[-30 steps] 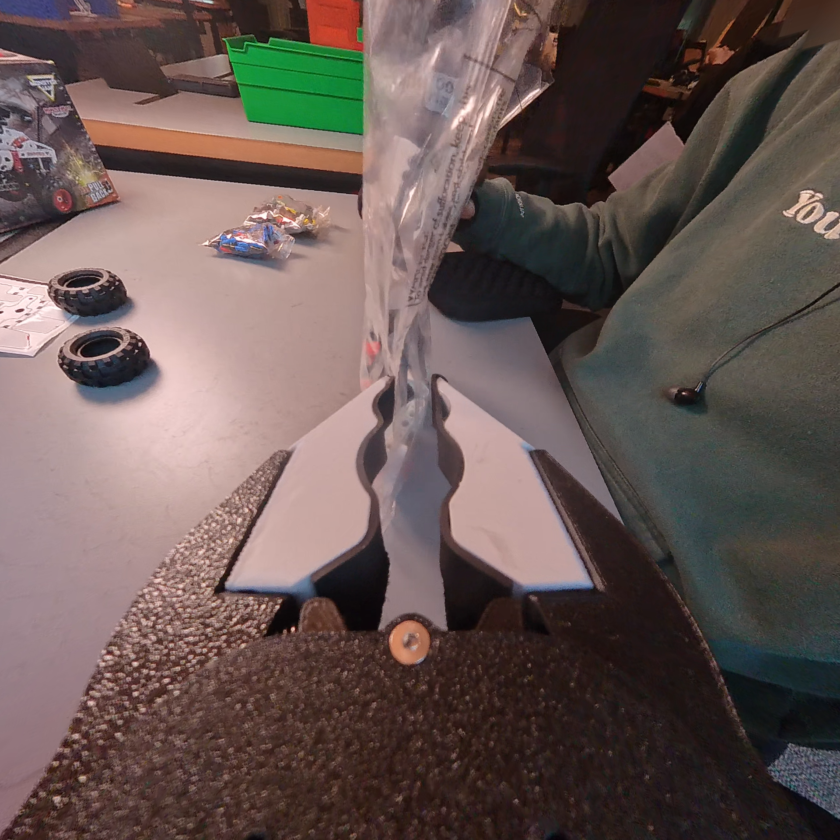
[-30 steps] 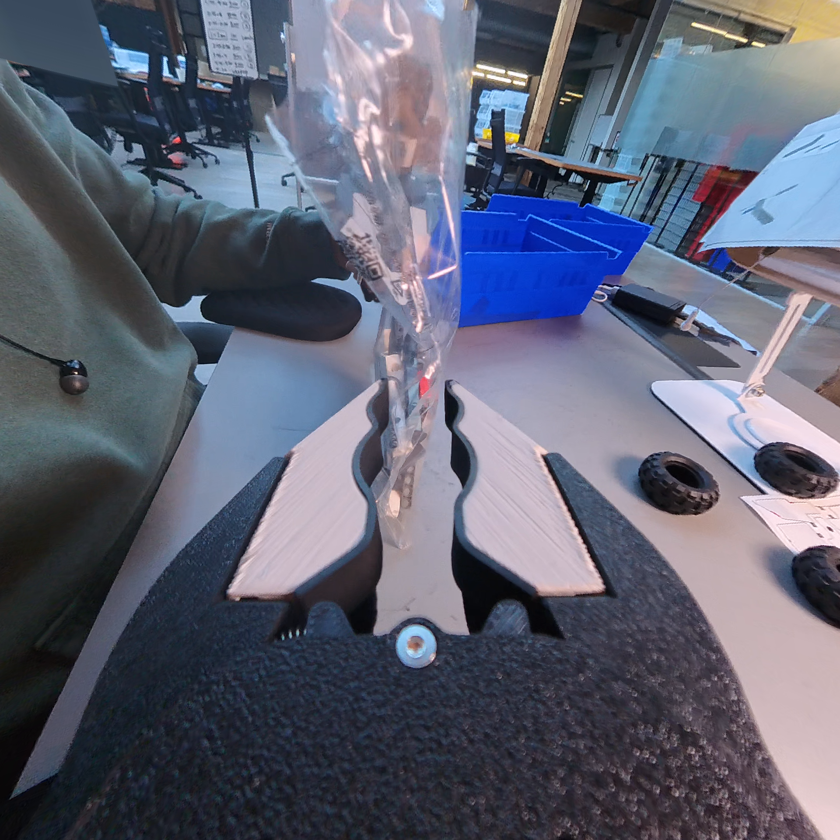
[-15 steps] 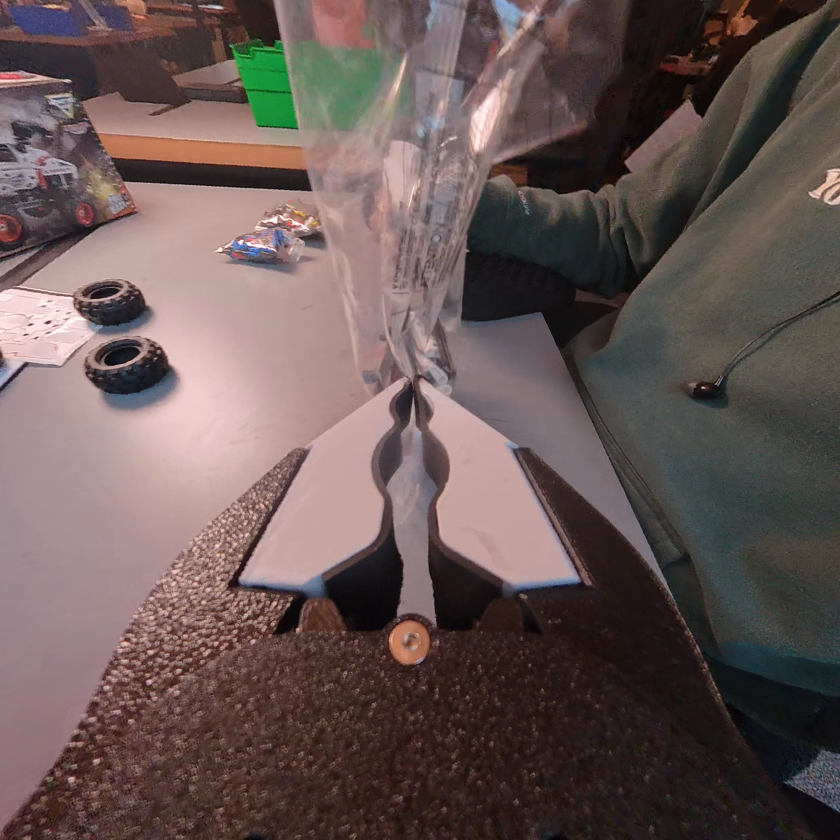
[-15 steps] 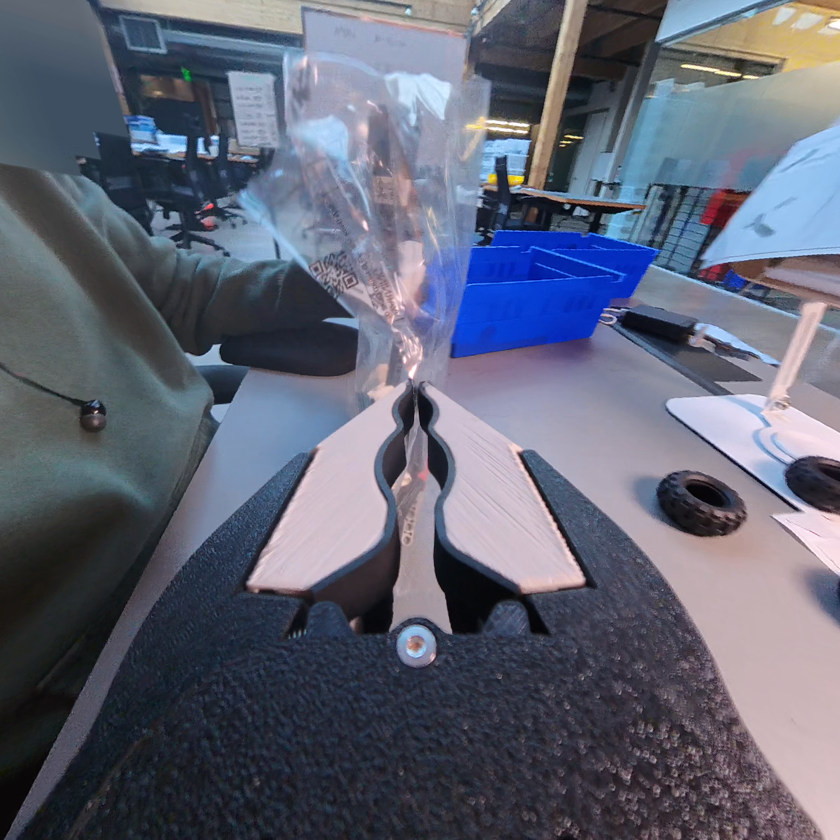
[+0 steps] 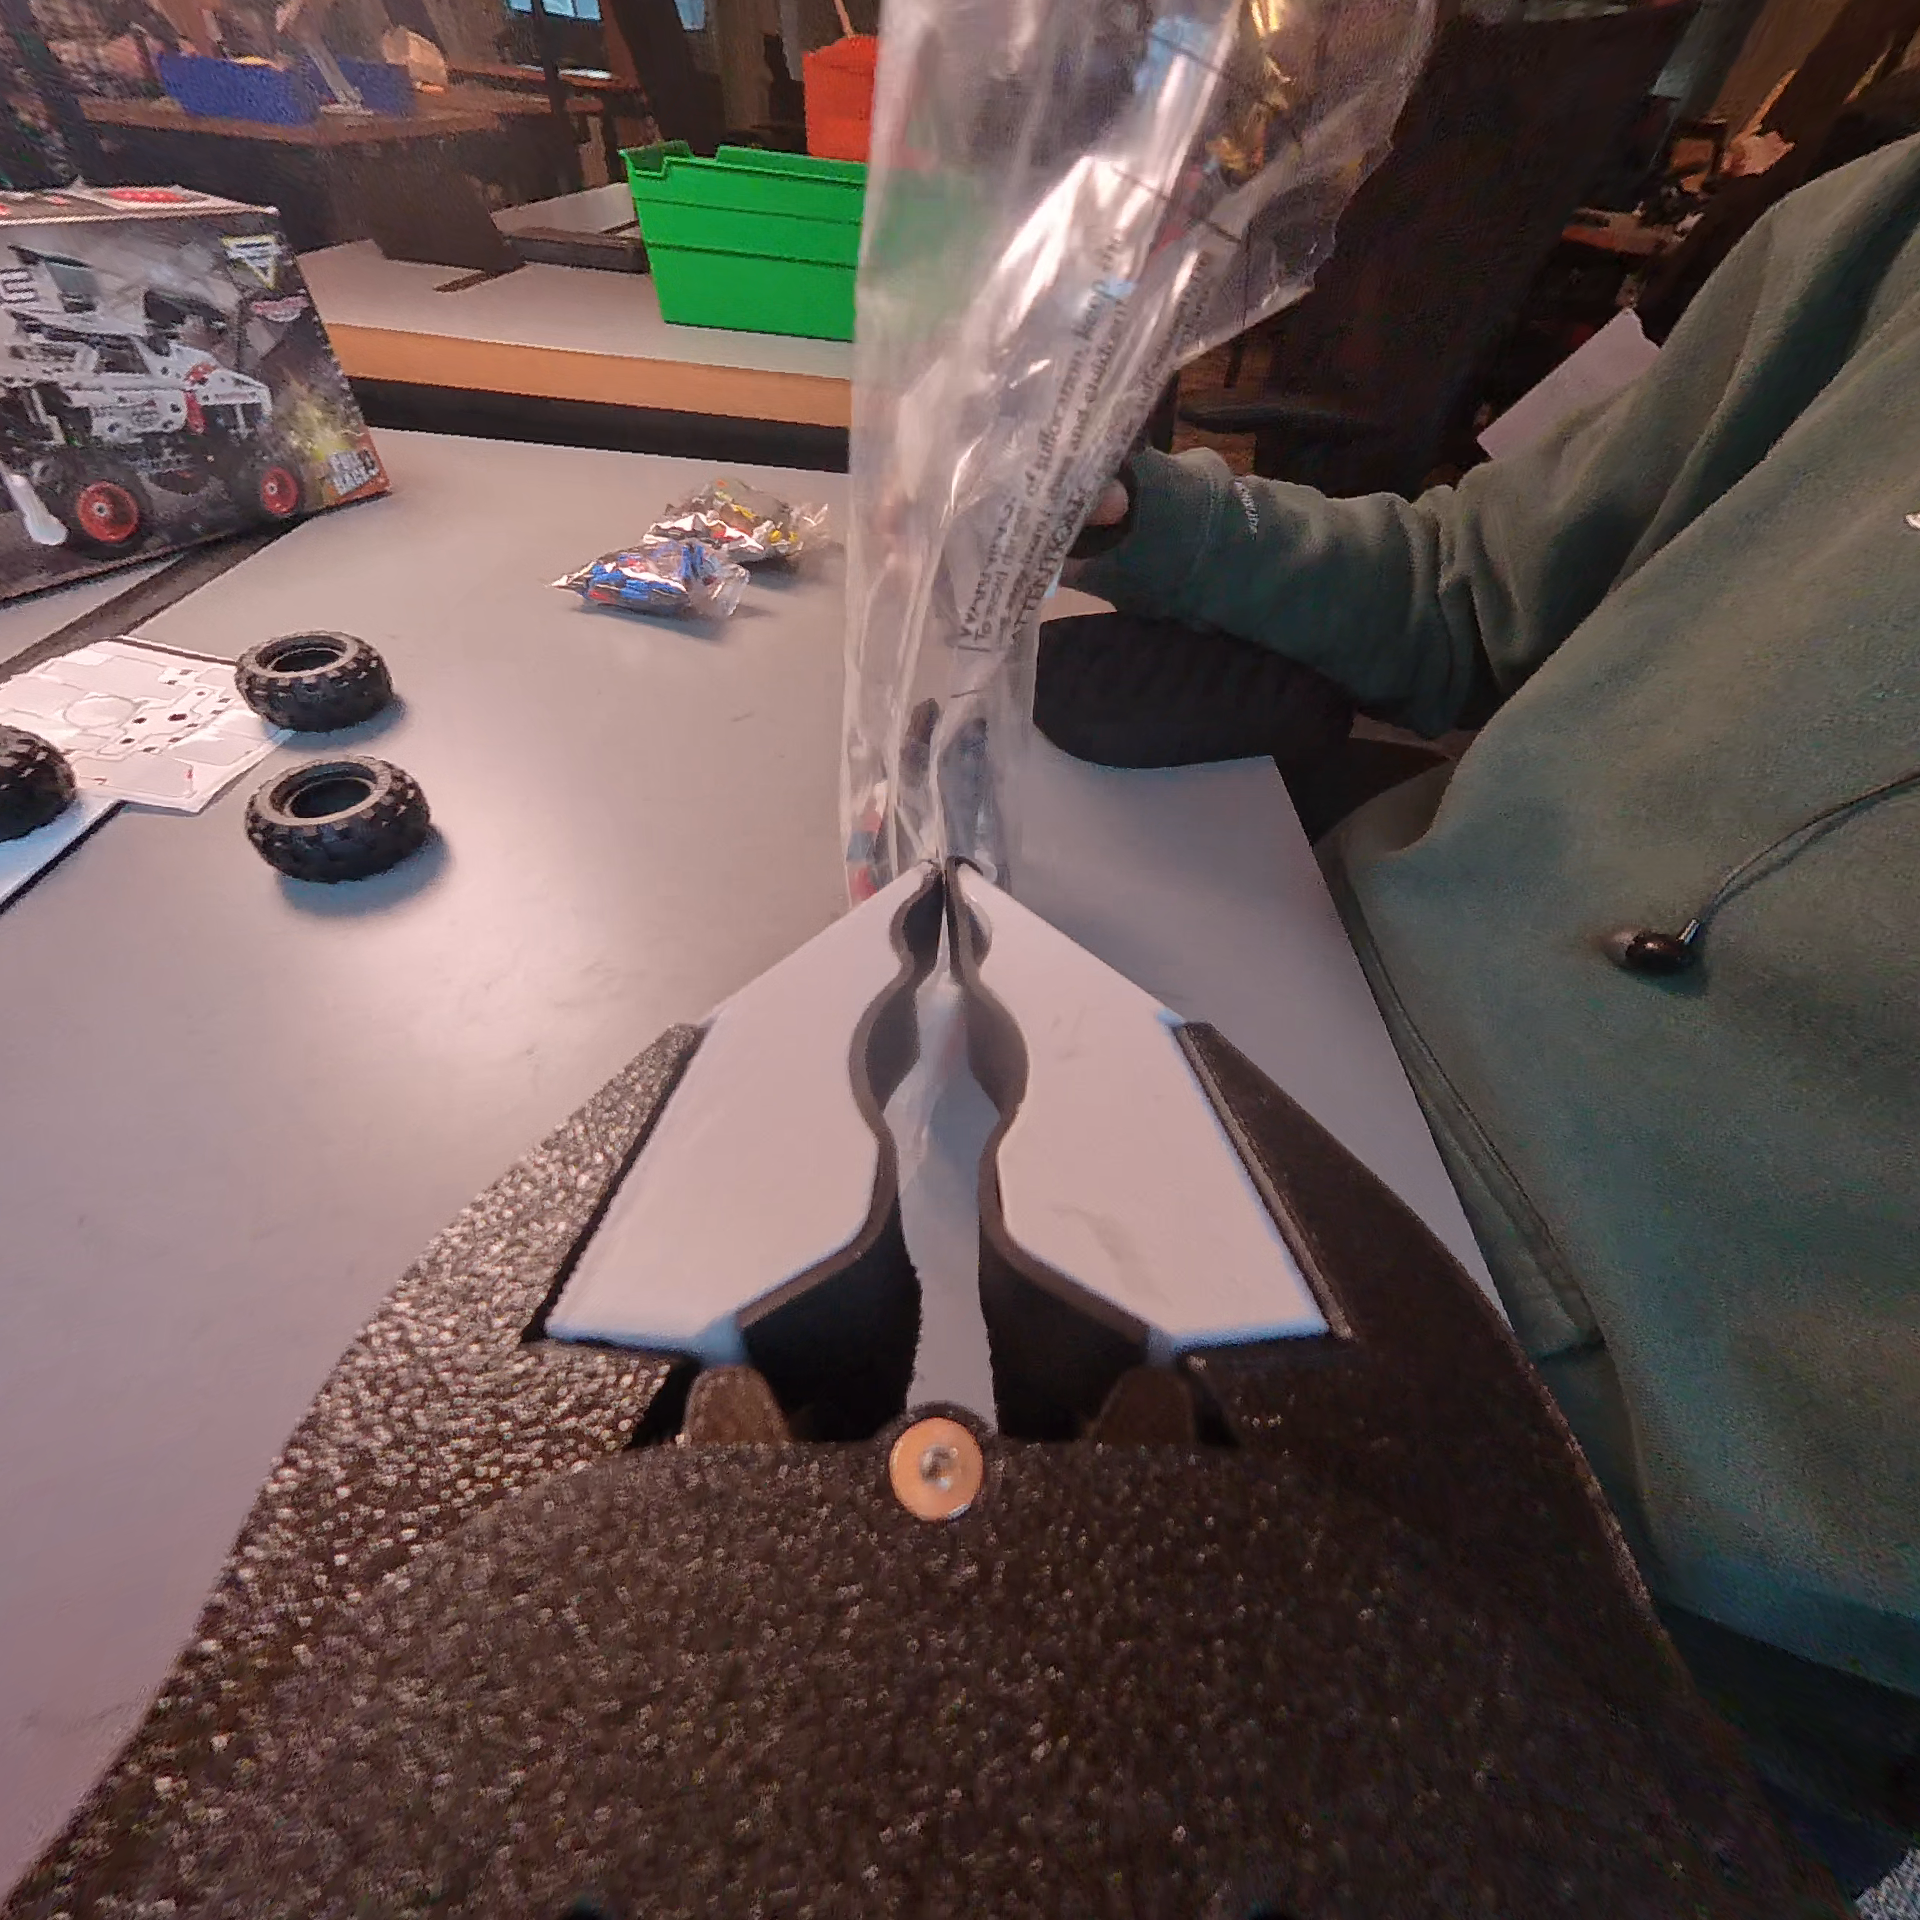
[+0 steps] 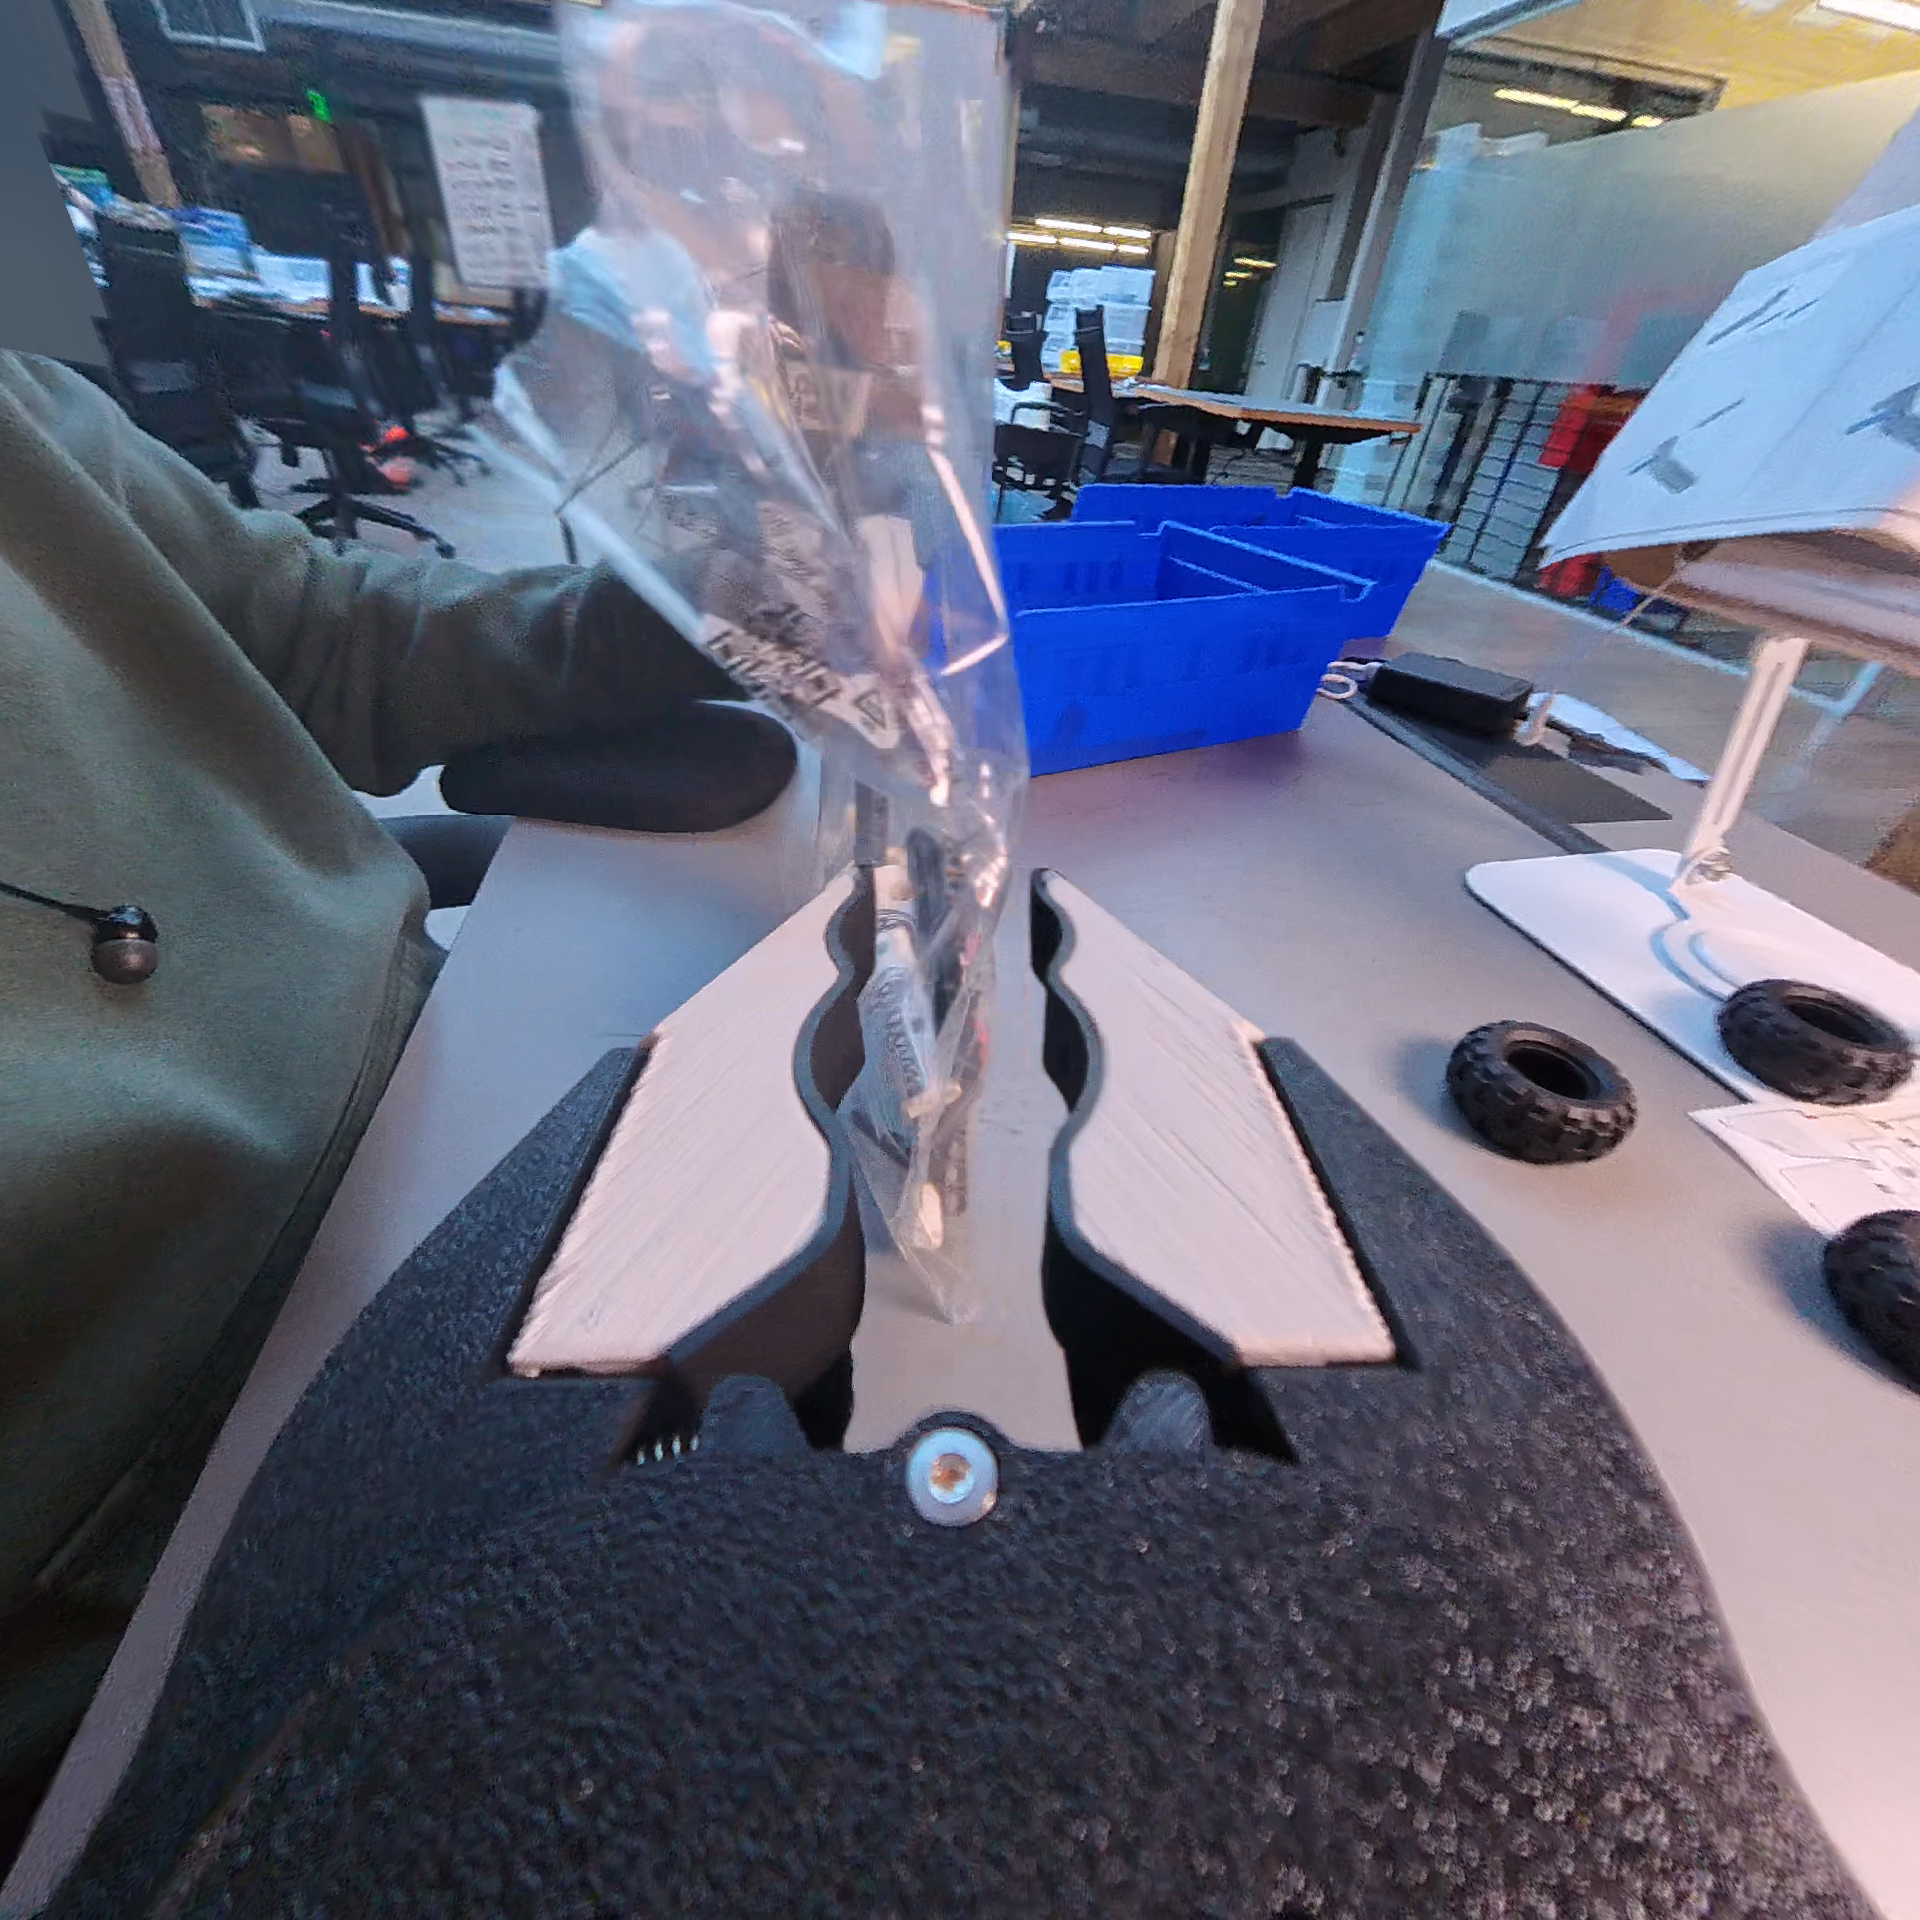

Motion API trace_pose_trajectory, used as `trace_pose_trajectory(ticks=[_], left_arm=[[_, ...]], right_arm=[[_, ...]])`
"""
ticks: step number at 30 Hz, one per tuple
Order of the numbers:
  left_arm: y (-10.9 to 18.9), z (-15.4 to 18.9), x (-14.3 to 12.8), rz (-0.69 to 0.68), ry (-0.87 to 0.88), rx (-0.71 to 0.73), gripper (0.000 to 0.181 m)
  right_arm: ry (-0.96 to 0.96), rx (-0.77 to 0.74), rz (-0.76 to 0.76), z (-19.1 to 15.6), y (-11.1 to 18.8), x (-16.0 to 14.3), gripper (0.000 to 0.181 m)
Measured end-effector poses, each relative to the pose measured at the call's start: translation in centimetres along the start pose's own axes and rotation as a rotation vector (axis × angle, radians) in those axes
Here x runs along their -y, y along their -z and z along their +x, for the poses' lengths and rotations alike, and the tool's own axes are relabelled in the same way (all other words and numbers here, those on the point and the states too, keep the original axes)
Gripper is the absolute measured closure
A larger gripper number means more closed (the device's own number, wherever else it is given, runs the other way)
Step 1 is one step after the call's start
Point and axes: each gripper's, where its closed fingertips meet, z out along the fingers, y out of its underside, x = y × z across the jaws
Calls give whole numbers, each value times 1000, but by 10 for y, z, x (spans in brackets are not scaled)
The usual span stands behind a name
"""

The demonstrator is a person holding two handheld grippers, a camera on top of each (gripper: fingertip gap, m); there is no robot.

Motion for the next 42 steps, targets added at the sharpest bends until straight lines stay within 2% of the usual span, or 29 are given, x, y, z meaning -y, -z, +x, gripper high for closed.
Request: trace_pose_trajectory(ticks=[3, 5, 8, 10, 12, 14, 16, 17, 18, 19, 21, 23, 25, 29, 32, 34, 36, 40, 42], left_arm=[[1, -4, 0, 1, 18, 20, 181], [0, -5, 1, 2, 28, 27, 181], [0, -6, 1, 4, 35, 32, 181], [-1, -7, 2, 3, 38, 36, 181], [-2, -8, 3, -4, 44, 48, 181], [-3, -7, 4, -10, 47, 59, 181], [-3, -5, 4, -12, 41, 61, 181], [-3, -5, 4, -13, 33, 63, 181], [-3, -5, 4, -14, 25, 67, 181], [-3, -5, 3, -16, 21, 72, 181], [-2, -11, 0, -33, 8, 106, 181], [0, -13, 3, -19, -7, 118, 181], [0, -5, 16, 36, -32, 81, 181], [-4, 0, 21, 41, -139, 121, 181], [-2, -2, 19, 61, -149, 137, 181], [-1, -7, 15, 50, -145, 163, 181], [0, -12, 15, 59, -135, 185, 181], [5, -22, 22, 114, -135, 229, 181], [3, -27, 14, 79, -110, 236, 181]], right_arm=[[151, -130, -14, 11, 10, 19, 133], [280, -196, -2, 5, 17, 46, 128], [474, -212, 5, -28, 18, 94, 130], [618, -197, -120, -49, 4, 105, 132], [703, -182, -294, -60, -15, 98, 131], [733, -201, -456, -56, -31, 83, 132], [763, -318, -620, -26, -33, 69, 141], [787, -369, -678, -9, -31, 65, 156], [792, -355, -725, -2, -30, 59, 174], [774, -279, -748, -5, -32, 51, 181], [663, -67, -787, -22, -31, 41, 181], [541, 205, -744, -45, -23, 49, 181], [344, 368, -712, -48, -14, 65, 181], [126, 494, -669, -35, -16, 85, 181], [125, 458, -656, -20, -24, 88, 181], [198, 412, -668, -14, -27, 82, 181], [266, 376, -616, -16, -33, 84, 181], [420, 199, -550, 0, -37, 93, 180], [390, 186, -509, -4, -34, 92, 166]])
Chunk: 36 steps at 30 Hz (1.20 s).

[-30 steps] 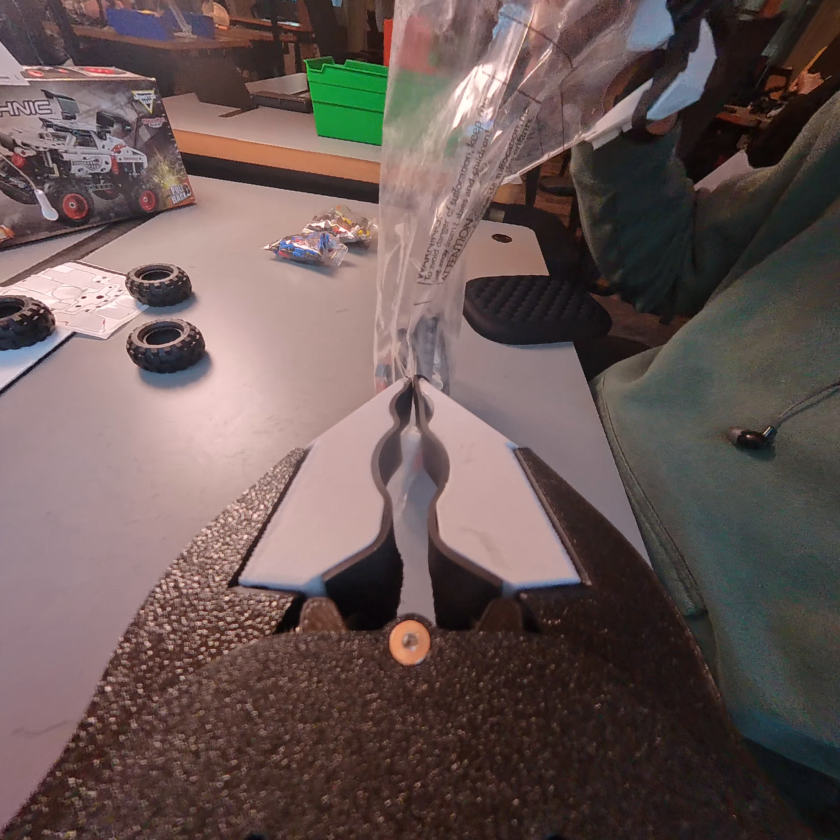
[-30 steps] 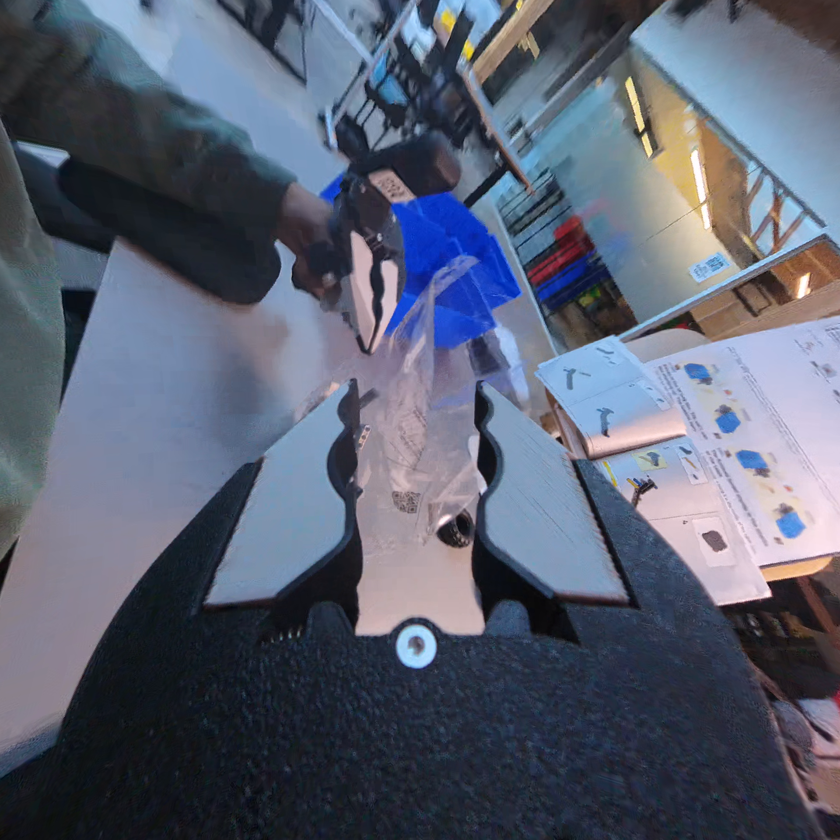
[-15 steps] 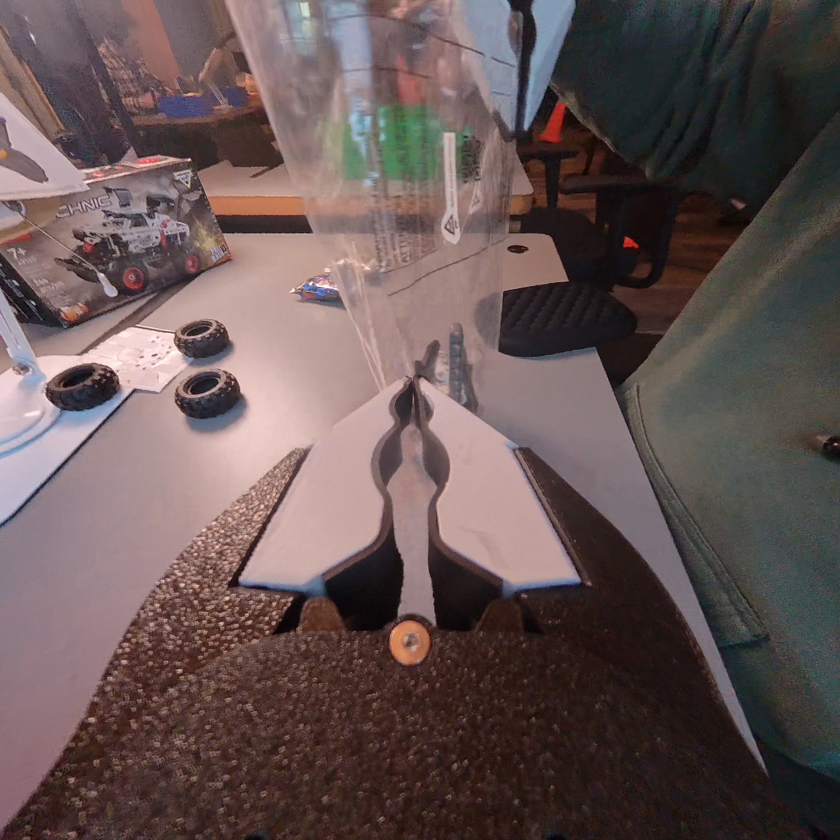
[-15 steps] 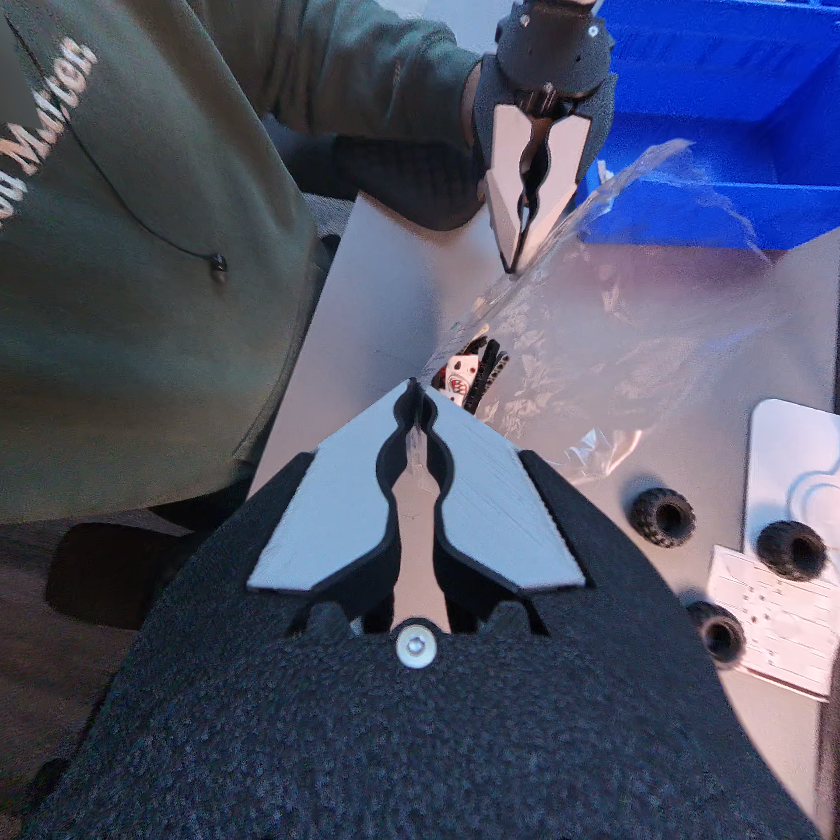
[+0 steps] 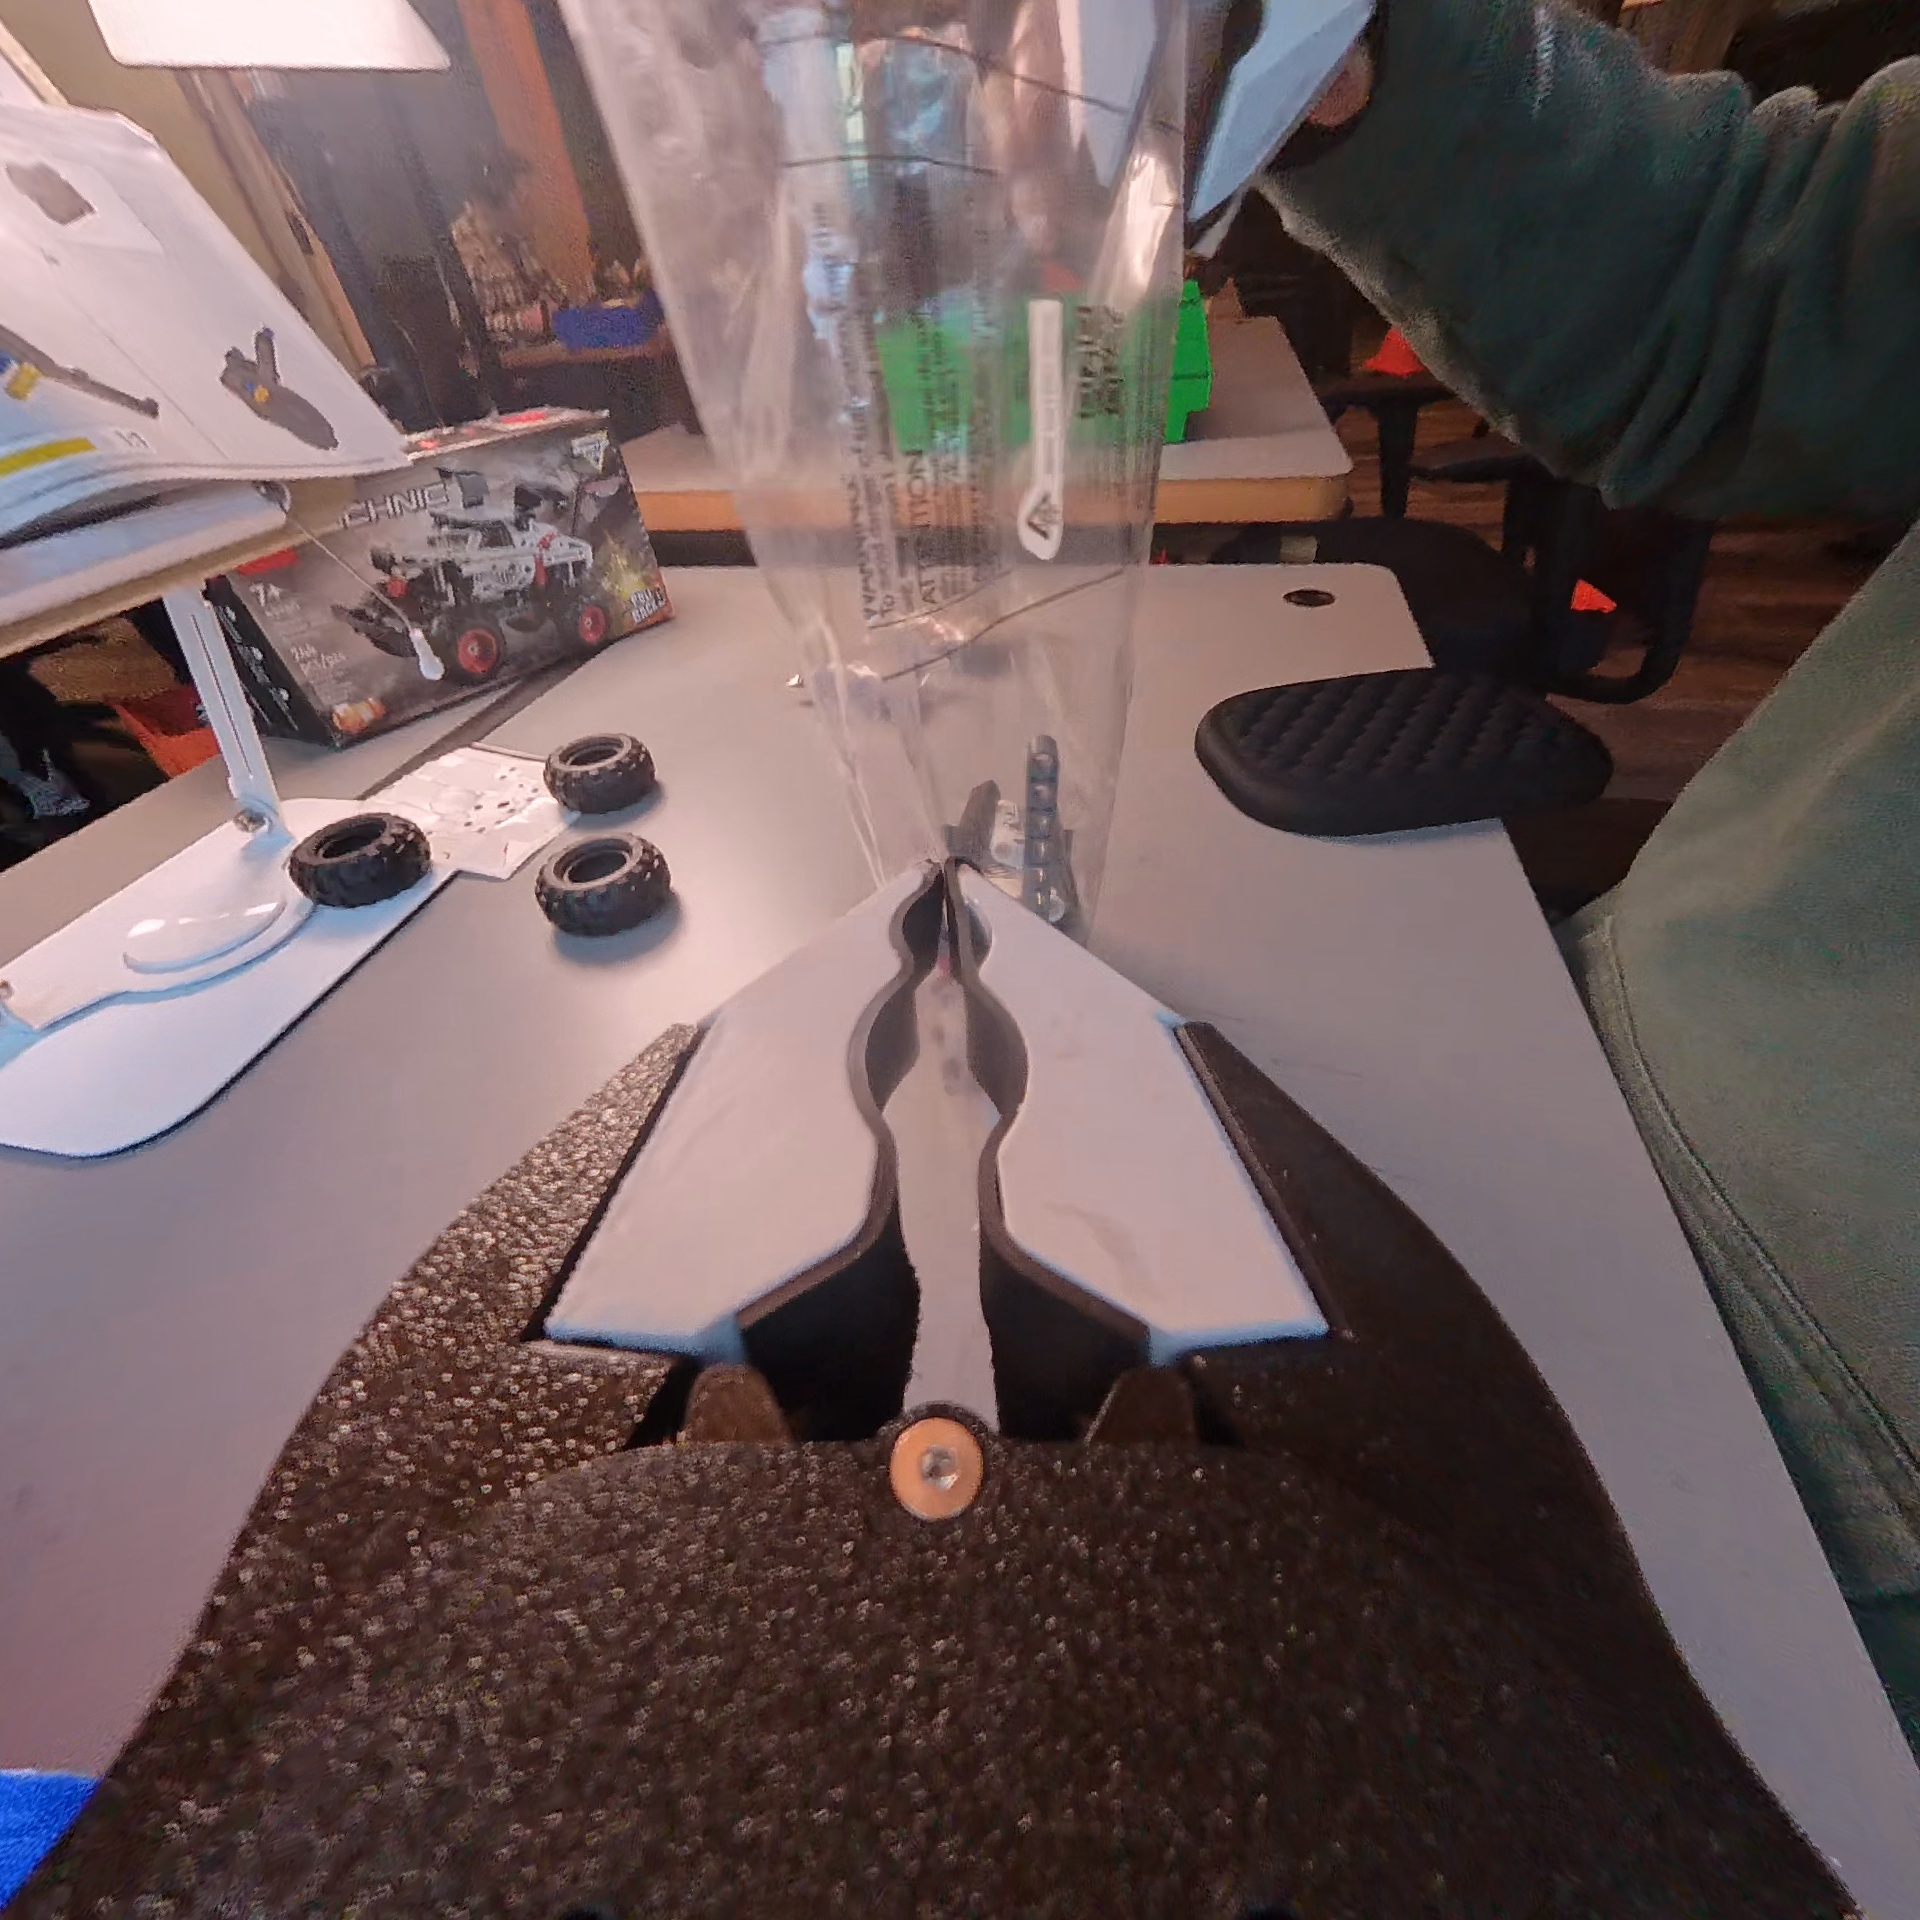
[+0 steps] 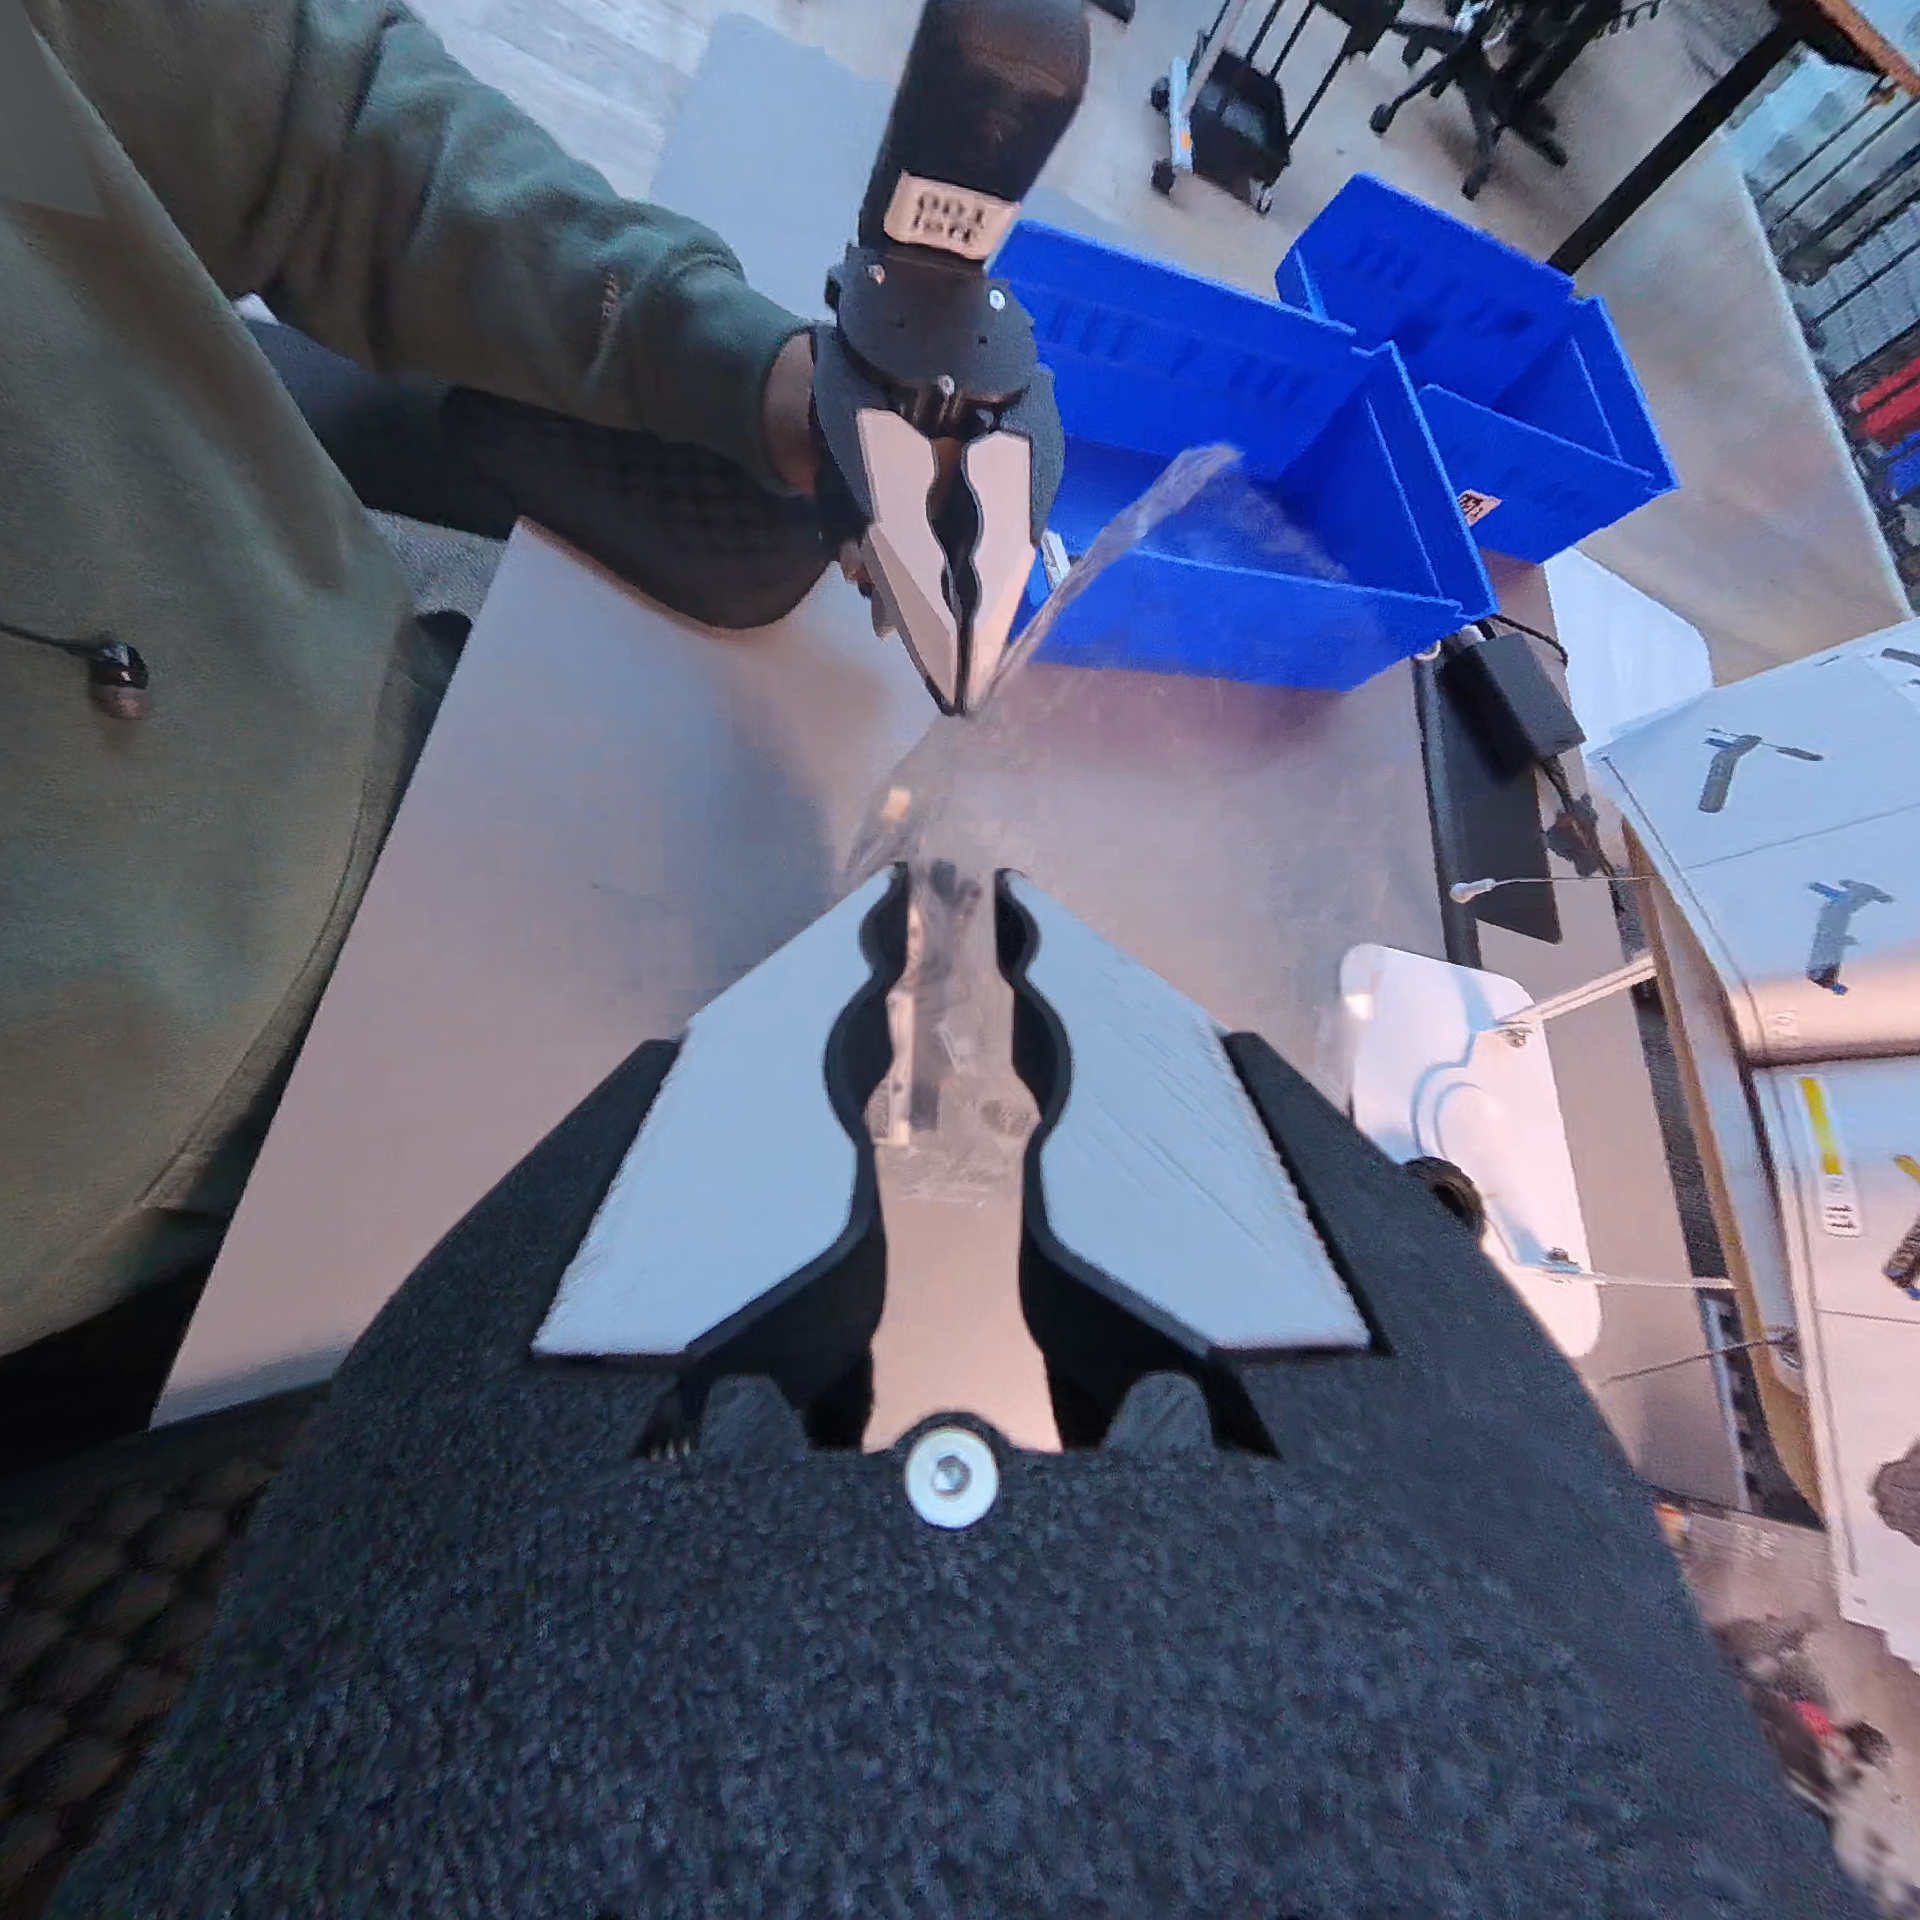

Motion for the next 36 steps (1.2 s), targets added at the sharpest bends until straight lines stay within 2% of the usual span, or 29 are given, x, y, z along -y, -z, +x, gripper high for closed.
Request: trace_pose_trajectory(ticks=[3, 6, 8, 10, 12, 15, 17, 18, 19, 22, 24, 26, 27, 29, 30, 32, 34, 36], left_arm=[[-4, -2, -11, -40, -5, 17, 181], [-5, -1, -11, -37, -1, 6, 181], [-5, -1, -11, -32, 4, -3, 181], [-6, 0, -11, -26, 2, -13, 181], [-6, 0, -10, -23, 3, -21, 181], [-7, -1, -10, -23, 0, -16, 181], [-6, -1, -10, -23, -3, -17, 181], [-6, -2, -11, -24, -2, -14, 181], [-6, -3, -11, -27, -1, -11, 181], [-3, -5, -8, -25, 7, -6, 178], [8, -9, 8, 12, 22, 11, 166], [34, -23, 33, 54, 29, 102, 151], [55, -38, 46, 71, 28, 200, 151], [113, -79, 62, 73, 83, 457, 151], [147, -101, 59, 46, 158, 585, 152], [213, -137, 30, -79, 359, 784, 146], [270, -162, -23, -271, 537, 934, 128], [302, -169, -81, -443, 733, 960, 106]], right_arm=[[-44, -86, 135, -1, 5, -3, 139], [-118, -200, 376, 5, 34, -6, 132], [-192, -227, 462, 8, 47, -24, 123], [-247, -266, 446, 15, 40, -54, 128], [-302, -254, 414, 19, 20, -78, 136], [-349, -161, 433, 13, -7, -81, 140], [-329, -173, 412, 16, -20, -82, 158], [-330, -188, 428, 19, -21, -81, 173], [-340, -178, 452, 19, -21, -79, 179], [-364, -178, 467, 15, -19, -78, 181], [-366, -195, 465, 11, -17, -78, 181], [-364, -209, 456, 5, -15, -77, 181], [-363, -213, 452, 2, -14, -76, 181], [-373, -217, 441, -4, -13, -76, 181], [-378, -214, 438, -7, -13, -75, 181], [-382, -227, 431, -9, -13, -74, 181], [-384, -240, 422, -8, -14, -74, 181], [-385, -253, 410, -7, -15, -74, 181]])
